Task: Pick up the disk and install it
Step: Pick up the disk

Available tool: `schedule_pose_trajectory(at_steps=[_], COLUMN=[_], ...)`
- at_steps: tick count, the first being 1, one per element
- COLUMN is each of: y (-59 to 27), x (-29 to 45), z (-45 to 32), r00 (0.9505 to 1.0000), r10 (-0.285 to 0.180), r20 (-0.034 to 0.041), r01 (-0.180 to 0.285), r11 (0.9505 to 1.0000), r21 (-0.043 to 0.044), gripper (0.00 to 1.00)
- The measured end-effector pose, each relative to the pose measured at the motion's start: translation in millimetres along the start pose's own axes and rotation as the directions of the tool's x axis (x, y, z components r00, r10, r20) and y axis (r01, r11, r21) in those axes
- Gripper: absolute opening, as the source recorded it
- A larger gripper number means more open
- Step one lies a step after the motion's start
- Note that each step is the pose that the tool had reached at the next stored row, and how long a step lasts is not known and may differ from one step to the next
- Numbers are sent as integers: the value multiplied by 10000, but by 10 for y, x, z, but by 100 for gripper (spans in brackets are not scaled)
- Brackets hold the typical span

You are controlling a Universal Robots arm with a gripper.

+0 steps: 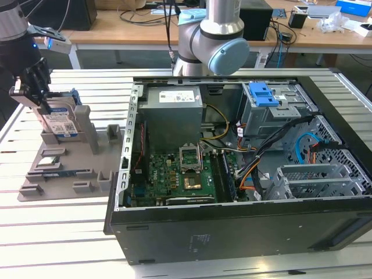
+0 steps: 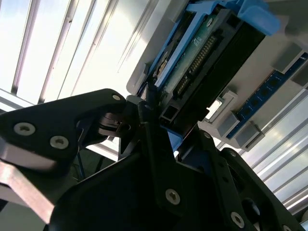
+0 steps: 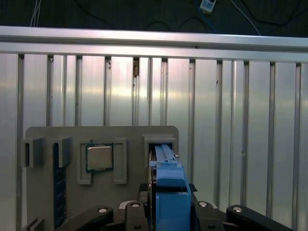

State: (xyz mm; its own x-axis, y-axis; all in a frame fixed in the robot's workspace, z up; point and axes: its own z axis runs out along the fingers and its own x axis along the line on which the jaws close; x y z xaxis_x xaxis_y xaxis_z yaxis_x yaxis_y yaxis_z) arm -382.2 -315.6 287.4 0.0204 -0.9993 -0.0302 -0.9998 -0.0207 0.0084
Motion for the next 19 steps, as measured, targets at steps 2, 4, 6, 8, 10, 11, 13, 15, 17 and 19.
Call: schedule_pose_trajectory(at_steps=[2,4,6,8,10,11,13,15,17,19], y=[2,4,6,7,10,11,11,11,11,12], x=[0,0,0,0,0,0,-4,-8,-12,-14], z=[0,0,1,0,1,1,-38,-79,-120,-169], r00=[10000,10000,10000,10000,10000,10000,10000,10000,10000,10000], r10=[0,0,0,0,0,0,1,1,0,1], r20=[0,0,0,0,0,-2,-13,-15,-15,-15], r01=[0,0,0,0,0,0,-1,-1,0,-1], r11=[10000,10000,10000,10000,10000,10000,10000,10000,10000,10000], r21=[0,0,0,-1,-1,0,-2,-1,-1,-1], gripper=[37,37,37,37,37,37,37,37,37,37])
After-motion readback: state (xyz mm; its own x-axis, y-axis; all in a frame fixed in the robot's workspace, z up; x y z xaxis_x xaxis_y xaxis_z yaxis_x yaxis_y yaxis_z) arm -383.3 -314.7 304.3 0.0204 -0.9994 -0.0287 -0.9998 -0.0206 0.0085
